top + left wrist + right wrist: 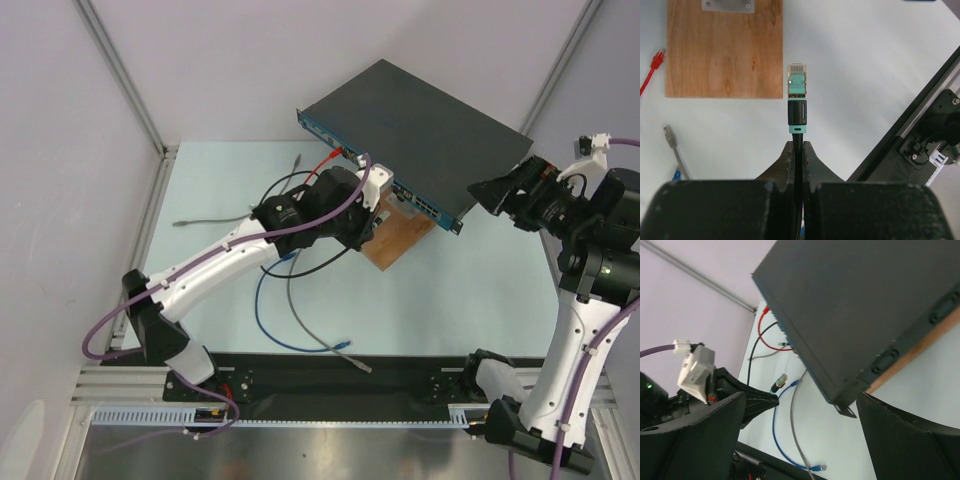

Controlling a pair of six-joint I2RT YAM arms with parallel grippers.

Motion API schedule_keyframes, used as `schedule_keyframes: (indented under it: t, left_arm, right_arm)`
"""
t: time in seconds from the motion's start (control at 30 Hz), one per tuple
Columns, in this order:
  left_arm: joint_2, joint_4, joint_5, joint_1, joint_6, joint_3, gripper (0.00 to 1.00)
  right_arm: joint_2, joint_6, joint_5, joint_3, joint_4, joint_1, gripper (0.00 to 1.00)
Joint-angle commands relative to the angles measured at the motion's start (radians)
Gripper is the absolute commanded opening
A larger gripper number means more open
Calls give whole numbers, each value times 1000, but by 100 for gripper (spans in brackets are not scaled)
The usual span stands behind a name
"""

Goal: Insert the plug into the switch port

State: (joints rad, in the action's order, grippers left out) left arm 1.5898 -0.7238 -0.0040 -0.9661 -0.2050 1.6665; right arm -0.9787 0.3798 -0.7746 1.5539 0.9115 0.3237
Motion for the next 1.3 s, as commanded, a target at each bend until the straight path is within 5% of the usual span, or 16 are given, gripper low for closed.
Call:
schedule_keyframes:
  t: [0.0, 0.27, 0.47, 0.97, 1.27]
  left_arm:
    - [35, -3, -14, -25, -25, 88, 0]
    - [117, -16, -56, -60, -7, 190, 0]
    - [160, -17, -70, -68, -2, 248, 0]
    - [234, -43, -60, -71, 12, 343, 0]
    - [294, -63, -74, -71, 21, 434, 0]
  right_arm:
    - [-30, -42, -40, -28, 130, 98, 100]
    - [-103, -76, -176, -127, 126, 210, 100]
    - [-104, 22, -275, -219, -71, 206, 100]
    - [-81, 143, -166, -356, -290, 38, 95]
    - [-80, 160, -166, -385, -318, 11, 78]
